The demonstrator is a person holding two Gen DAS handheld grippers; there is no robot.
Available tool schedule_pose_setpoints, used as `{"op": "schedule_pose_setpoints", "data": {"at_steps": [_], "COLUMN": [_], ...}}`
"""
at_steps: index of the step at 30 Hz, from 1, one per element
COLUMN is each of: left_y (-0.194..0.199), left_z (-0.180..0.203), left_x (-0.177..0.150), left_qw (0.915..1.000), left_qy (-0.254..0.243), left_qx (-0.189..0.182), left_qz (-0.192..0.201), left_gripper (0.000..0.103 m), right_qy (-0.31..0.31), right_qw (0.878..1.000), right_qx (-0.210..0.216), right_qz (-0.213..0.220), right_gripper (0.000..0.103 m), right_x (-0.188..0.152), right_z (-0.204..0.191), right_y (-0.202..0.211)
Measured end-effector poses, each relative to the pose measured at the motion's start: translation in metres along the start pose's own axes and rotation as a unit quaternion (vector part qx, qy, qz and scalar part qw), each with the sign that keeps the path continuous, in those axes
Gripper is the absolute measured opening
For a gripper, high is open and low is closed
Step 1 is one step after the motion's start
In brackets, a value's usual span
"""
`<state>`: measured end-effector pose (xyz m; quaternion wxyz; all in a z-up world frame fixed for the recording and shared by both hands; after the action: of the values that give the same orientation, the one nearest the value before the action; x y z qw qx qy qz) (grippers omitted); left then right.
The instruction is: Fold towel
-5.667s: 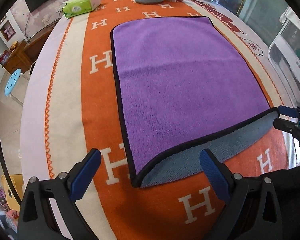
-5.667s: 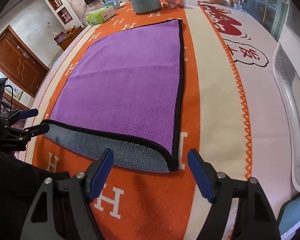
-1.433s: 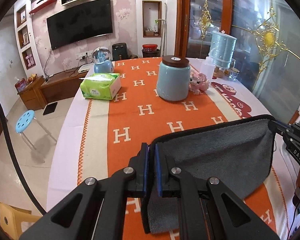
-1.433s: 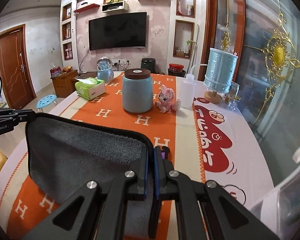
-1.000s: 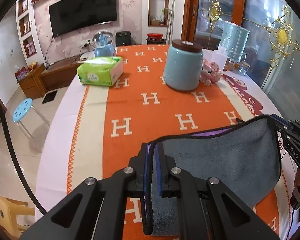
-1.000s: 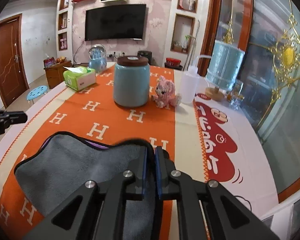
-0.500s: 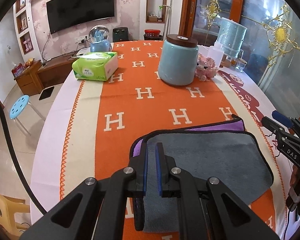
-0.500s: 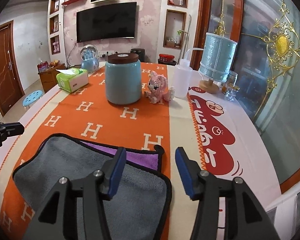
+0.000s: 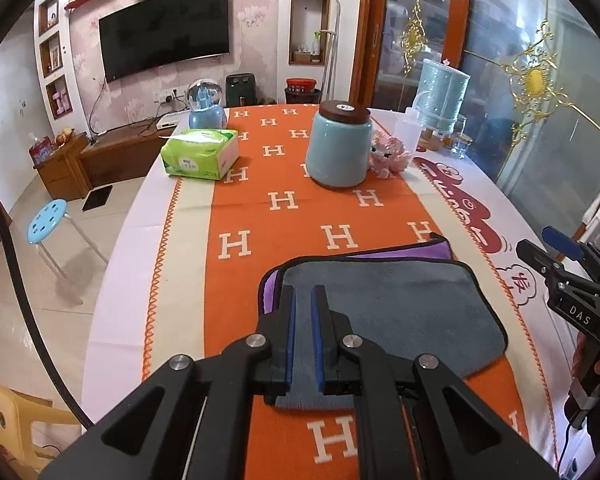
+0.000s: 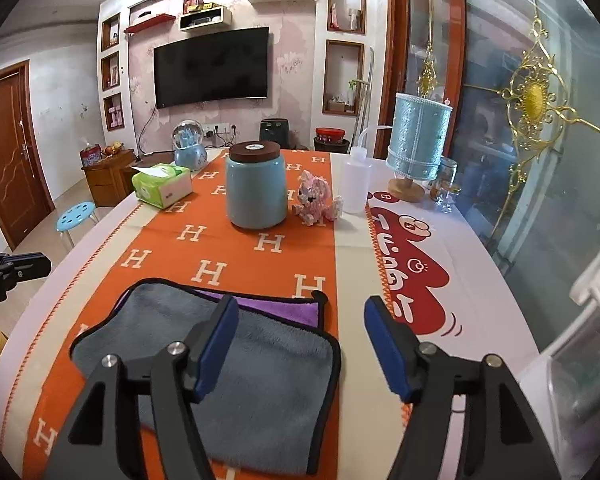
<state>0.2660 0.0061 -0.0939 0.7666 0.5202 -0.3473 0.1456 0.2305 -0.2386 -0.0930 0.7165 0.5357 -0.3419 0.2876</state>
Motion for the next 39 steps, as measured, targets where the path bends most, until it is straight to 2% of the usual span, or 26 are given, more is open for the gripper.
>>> {"op": "schedule_pose_setpoints", "data": {"at_steps": [9,16,18,21,25,26,27,29,34,36,39], "left_y": [0.038,0.068,0.077,0.086,0.096,0.098,0.1,0.104,0.114,0.12,0.124], "left_z": [0.017,0.031,0.036,0.042,0.05,0.052,0.053,0.058,0.069,0.073,0.078], "left_x": [-0.022,-0.05,-0.06,-0.073,-0.091,-0.096,-0.1,-0.108,-0.117,-0.118,-0.119], "left_qw": [0.9999,0.9996,0.9995,0.9994,0.9985,0.9982,0.9981,0.9981,0.9981,0.9982,0.9975], "left_qy": [0.015,0.026,0.026,0.026,0.039,0.041,0.043,0.04,0.03,0.025,0.023], "left_qx": [-0.002,-0.002,-0.005,-0.003,-0.011,-0.012,-0.009,0.005,0.01,0.011,0.006], "left_qz": [-0.002,-0.012,-0.017,-0.024,-0.036,-0.041,-0.044,-0.047,-0.052,-0.053,-0.066], "left_gripper": [0.009,0.014,0.023,0.03,0.035,0.04,0.056,0.071,0.078,0.083,0.085], "right_qy": [-0.015,-0.03,-0.034,-0.035,-0.035,-0.035,-0.037,-0.04,-0.043,-0.036,-0.029], "right_qw": [1.0,0.999,0.999,0.998,0.995,0.995,0.994,0.992,0.988,0.987,0.984], "right_qx": [0.015,0.016,0.017,0.015,0.019,0.018,0.018,0.02,0.028,0.019,0.011], "right_qz": [-0.007,-0.032,-0.039,-0.058,-0.087,-0.094,-0.1,-0.114,-0.144,-0.158,-0.177], "right_gripper": [0.08,0.088,0.09,0.092,0.094,0.094,0.094,0.094,0.096,0.099,0.099], "right_x": [-0.018,-0.043,-0.05,-0.061,-0.077,-0.082,-0.085,-0.092,-0.104,-0.106,-0.109], "right_z": [0.008,0.017,0.02,0.024,0.028,0.029,0.03,0.032,0.034,0.032,0.031], "right_y": [0.04,0.071,0.079,0.094,0.113,0.119,0.123,0.131,0.152,0.159,0.168]}}
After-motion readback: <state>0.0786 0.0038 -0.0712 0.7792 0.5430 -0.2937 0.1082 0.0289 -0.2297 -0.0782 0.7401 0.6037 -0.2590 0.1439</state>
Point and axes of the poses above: each gripper's, at about its wrist camera, not at the fingertips, and y roughly against the way its jaws point, z to its right, x to its top, the point moved 1 cm from there along -y, roughly the way its jaws point, and after that the axes turned 13 degrees about -x, right-handed, at the moved point
